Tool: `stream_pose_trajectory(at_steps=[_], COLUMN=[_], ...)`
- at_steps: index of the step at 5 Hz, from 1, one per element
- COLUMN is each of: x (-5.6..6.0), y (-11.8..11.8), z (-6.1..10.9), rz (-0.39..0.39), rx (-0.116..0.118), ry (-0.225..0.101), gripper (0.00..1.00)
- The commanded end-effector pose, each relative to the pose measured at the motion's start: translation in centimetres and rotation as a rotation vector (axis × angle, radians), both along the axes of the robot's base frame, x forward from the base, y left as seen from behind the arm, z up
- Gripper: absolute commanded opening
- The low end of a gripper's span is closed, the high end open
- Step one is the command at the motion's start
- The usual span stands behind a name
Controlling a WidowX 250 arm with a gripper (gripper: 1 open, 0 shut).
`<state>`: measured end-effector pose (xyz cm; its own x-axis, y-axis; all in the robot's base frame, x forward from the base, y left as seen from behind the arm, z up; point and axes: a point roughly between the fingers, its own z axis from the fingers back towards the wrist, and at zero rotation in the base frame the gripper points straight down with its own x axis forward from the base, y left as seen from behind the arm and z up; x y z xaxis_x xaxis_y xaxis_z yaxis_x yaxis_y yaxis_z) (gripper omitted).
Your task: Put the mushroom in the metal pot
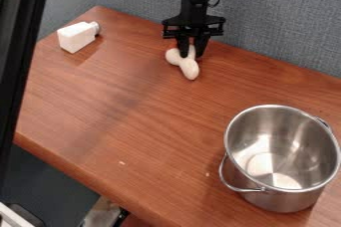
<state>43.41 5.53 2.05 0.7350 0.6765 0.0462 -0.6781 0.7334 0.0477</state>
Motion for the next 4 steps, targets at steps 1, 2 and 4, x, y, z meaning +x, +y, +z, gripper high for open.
stream_pose_trajectory(at_steps=[1, 2, 4], x=[0.1, -0.5, -0.6], y=[-3.1, -3.0, -4.0], z=[1.2, 2.2, 1.5], rz=[-0.054, -0.06, -0.137], rx=[-0.035, -0.043, -0.047], ry=[-0.021, -0.008, 0.011], gripper=[0.0, 0.0, 0.0])
